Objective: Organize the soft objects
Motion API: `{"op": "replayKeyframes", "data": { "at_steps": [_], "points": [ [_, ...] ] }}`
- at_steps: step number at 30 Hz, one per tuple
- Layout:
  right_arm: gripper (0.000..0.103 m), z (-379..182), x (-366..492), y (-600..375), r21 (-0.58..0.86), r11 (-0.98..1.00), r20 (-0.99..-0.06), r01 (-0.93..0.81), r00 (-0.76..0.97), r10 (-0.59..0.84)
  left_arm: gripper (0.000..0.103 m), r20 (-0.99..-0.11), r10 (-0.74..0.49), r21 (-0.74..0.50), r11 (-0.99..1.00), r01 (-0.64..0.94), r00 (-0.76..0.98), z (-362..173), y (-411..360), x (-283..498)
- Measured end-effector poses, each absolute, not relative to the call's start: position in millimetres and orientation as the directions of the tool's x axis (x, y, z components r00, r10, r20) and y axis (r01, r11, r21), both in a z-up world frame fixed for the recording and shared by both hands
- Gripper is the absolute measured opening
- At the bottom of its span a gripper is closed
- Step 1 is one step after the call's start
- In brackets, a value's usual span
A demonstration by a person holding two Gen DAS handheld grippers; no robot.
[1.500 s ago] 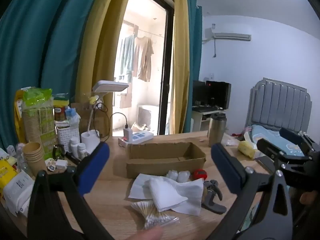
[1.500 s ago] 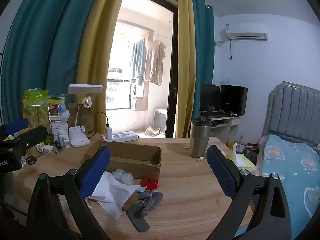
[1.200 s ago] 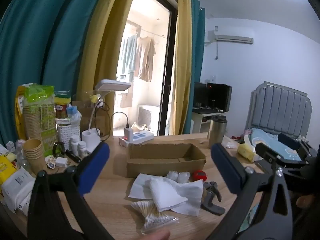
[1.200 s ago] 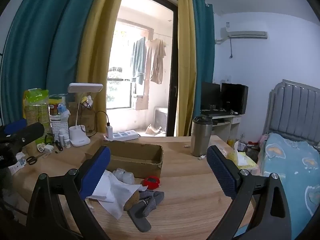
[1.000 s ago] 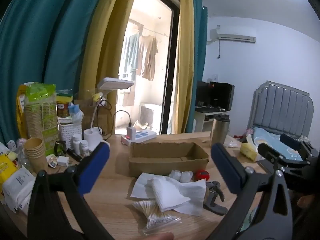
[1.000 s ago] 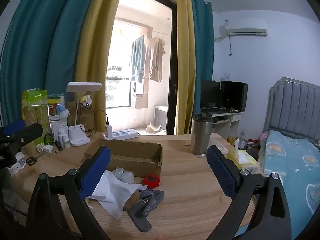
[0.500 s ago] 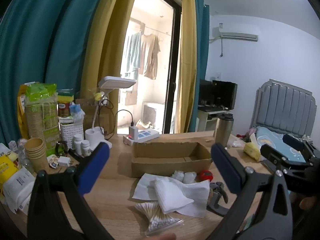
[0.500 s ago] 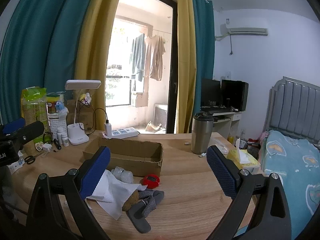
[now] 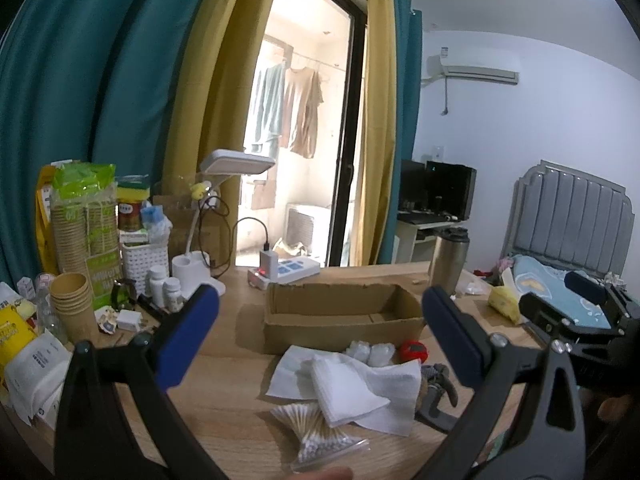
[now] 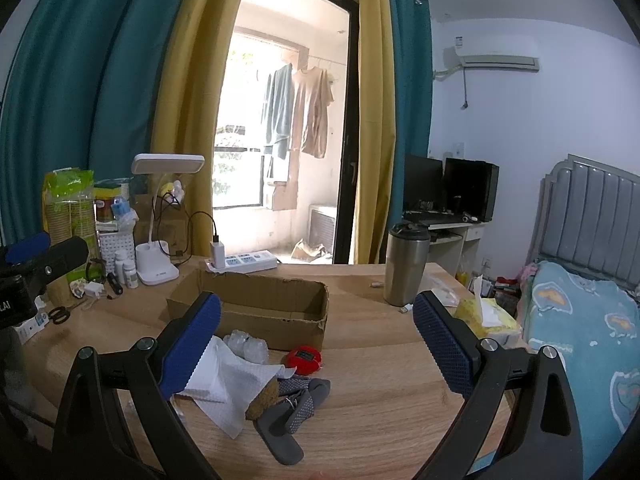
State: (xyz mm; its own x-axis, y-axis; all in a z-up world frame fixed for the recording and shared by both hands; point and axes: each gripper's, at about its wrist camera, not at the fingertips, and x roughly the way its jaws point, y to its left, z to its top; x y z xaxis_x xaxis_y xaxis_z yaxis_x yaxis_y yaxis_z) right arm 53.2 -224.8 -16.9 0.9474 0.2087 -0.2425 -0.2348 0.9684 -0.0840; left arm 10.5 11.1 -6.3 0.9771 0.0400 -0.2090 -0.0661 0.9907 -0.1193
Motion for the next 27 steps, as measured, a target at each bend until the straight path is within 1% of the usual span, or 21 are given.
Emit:
{"op": "replayKeyframes", "data": {
  "at_steps": [27],
  "points": [
    [0.099, -19.0, 52.6, -222.5, -0.083, 0.969, -0.245, -0.235, 0.947, 0.208, 0.102, -0.216, 0.048, -0.127, 0.989, -0.077, 0.975, -6.0, 11.7, 9.7]
  ]
}}
